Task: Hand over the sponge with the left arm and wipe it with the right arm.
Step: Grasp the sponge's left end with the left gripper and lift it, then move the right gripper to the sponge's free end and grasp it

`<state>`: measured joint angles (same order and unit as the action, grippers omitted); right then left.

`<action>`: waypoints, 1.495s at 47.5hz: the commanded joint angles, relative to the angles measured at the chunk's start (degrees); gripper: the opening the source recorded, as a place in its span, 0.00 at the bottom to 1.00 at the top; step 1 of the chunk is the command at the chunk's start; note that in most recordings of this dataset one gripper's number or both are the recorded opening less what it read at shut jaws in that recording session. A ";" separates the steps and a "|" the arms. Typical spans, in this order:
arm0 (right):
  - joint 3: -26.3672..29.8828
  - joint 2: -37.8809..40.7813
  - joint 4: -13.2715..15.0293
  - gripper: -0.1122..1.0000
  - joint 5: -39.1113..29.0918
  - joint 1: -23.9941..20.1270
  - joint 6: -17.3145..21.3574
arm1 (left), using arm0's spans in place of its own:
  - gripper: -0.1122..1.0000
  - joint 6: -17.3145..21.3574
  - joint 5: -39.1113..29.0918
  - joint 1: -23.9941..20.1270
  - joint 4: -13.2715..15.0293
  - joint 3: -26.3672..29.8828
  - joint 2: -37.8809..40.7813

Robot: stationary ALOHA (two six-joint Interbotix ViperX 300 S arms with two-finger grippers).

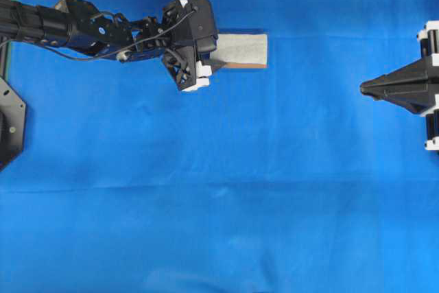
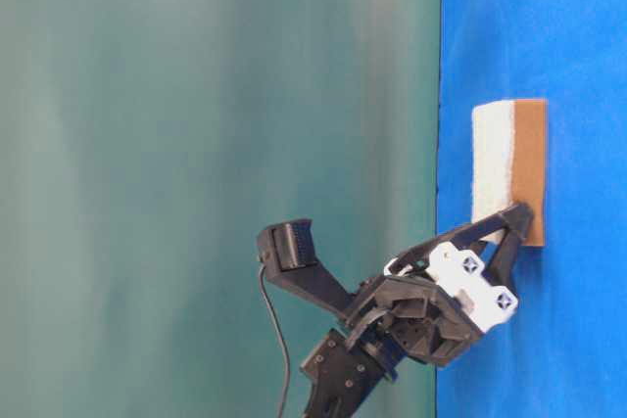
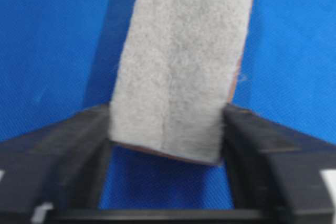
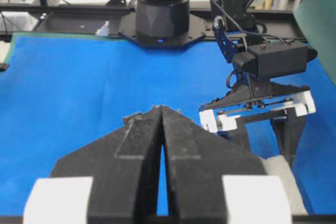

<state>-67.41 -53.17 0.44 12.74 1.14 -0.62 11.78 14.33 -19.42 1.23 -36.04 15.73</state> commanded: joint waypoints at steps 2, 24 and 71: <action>1.32 0.35 0.09 0.10 0.18 0.18 -0.09 | 0.50 -1.05 -1.85 -0.18 0.09 0.09 -3.52; 1.49 0.62 0.09 0.10 0.18 0.88 -0.09 | 0.30 -3.60 -11.95 7.21 0.09 -2.64 -22.68; 5.01 3.87 -0.26 0.10 -2.11 -0.53 2.64 | 0.30 -9.84 -13.97 20.74 0.26 -2.99 -30.85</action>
<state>-64.95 -50.63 0.35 10.81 1.67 1.67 2.02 0.09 1.76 1.41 -39.20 -14.41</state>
